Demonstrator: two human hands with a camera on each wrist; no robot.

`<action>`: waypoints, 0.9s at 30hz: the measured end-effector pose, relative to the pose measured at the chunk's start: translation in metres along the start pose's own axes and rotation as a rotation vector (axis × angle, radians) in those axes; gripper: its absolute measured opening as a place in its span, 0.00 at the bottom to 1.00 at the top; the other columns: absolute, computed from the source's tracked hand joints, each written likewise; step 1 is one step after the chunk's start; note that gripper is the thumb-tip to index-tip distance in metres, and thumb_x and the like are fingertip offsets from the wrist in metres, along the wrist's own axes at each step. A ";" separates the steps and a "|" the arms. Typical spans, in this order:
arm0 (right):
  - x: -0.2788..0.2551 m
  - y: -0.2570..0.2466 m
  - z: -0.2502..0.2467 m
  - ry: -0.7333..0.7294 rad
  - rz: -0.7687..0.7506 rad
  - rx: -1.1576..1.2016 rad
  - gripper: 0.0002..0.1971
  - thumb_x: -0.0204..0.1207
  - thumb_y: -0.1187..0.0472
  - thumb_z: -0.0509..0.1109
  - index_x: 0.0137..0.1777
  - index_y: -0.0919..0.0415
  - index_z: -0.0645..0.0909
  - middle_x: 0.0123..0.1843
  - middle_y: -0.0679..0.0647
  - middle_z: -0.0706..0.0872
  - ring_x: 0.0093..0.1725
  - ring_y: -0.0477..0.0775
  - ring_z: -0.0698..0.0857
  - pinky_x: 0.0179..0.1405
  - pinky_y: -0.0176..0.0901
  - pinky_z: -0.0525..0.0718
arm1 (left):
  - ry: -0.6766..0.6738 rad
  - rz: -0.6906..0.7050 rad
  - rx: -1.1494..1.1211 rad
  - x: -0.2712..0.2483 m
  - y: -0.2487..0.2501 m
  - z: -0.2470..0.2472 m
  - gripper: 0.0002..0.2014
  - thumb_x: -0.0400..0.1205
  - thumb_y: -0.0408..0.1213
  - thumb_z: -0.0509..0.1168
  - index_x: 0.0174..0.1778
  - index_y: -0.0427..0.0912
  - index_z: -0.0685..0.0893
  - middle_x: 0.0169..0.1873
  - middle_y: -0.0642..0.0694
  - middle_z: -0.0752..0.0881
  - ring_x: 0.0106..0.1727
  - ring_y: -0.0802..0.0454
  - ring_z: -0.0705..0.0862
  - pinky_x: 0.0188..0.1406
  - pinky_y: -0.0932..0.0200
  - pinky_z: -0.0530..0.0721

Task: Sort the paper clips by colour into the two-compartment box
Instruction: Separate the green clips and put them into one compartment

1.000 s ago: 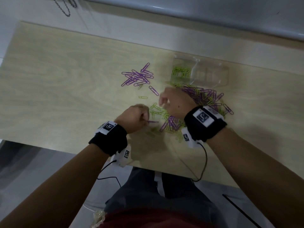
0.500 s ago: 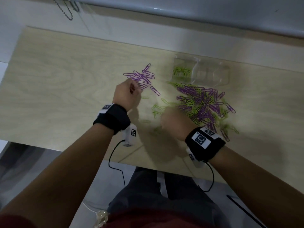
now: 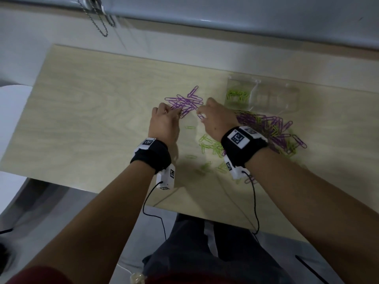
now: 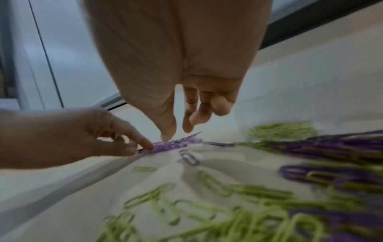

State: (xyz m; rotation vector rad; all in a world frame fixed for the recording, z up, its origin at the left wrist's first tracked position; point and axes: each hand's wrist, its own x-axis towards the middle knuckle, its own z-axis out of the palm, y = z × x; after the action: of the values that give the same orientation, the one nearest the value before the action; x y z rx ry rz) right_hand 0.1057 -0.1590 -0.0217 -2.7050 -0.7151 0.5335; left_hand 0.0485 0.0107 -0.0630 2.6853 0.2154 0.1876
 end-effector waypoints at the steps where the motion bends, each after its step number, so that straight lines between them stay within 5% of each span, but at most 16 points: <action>1: 0.002 -0.005 0.006 -0.006 -0.037 -0.025 0.19 0.79 0.66 0.64 0.68 0.53 0.76 0.64 0.57 0.73 0.57 0.62 0.78 0.50 0.55 0.82 | 0.012 0.010 0.035 0.002 -0.003 0.001 0.10 0.80 0.34 0.62 0.48 0.44 0.89 0.41 0.39 0.79 0.42 0.40 0.74 0.34 0.50 0.78; 5: 0.008 -0.015 0.026 -0.041 -0.075 -0.185 0.26 0.80 0.61 0.63 0.77 0.45 0.66 0.74 0.58 0.67 0.68 0.66 0.70 0.60 0.57 0.76 | 0.006 0.064 0.107 0.002 -0.008 -0.004 0.09 0.79 0.37 0.65 0.42 0.45 0.91 0.37 0.41 0.80 0.39 0.41 0.75 0.29 0.55 0.72; 13: 0.011 0.001 0.007 -0.082 -0.081 -0.200 0.32 0.75 0.72 0.58 0.78 0.48 0.65 0.72 0.61 0.65 0.66 0.68 0.68 0.60 0.61 0.73 | -0.077 0.239 0.205 -0.029 -0.011 -0.004 0.15 0.85 0.42 0.57 0.45 0.38 0.86 0.43 0.40 0.81 0.41 0.40 0.75 0.33 0.49 0.77; 17: -0.001 0.015 -0.004 -0.088 -0.179 -0.093 0.31 0.71 0.78 0.58 0.72 0.52 0.74 0.61 0.57 0.73 0.58 0.61 0.71 0.51 0.54 0.75 | -0.140 0.351 0.089 -0.043 0.000 0.002 0.08 0.78 0.32 0.66 0.51 0.37 0.86 0.51 0.38 0.83 0.45 0.37 0.77 0.41 0.49 0.82; 22: -0.046 0.050 -0.002 -0.268 -0.251 -0.119 0.32 0.66 0.80 0.61 0.69 0.56 0.79 0.67 0.52 0.76 0.64 0.58 0.72 0.59 0.57 0.77 | -0.318 0.343 -0.004 -0.045 0.026 0.008 0.16 0.76 0.30 0.68 0.60 0.36 0.82 0.58 0.37 0.80 0.52 0.35 0.77 0.48 0.45 0.82; 27: -0.078 0.083 -0.013 -0.058 -0.099 0.124 0.21 0.70 0.77 0.64 0.59 0.61 0.85 0.60 0.55 0.83 0.61 0.58 0.78 0.62 0.51 0.79 | -0.361 0.381 -0.140 -0.057 0.056 0.009 0.12 0.78 0.34 0.68 0.58 0.38 0.85 0.54 0.40 0.81 0.53 0.40 0.77 0.54 0.51 0.76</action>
State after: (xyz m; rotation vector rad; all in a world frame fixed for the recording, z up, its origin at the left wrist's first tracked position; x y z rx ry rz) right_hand 0.0819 -0.2710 -0.0189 -2.5344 -0.7985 0.6127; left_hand 0.0008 -0.0527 -0.0521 2.5389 -0.4054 -0.1635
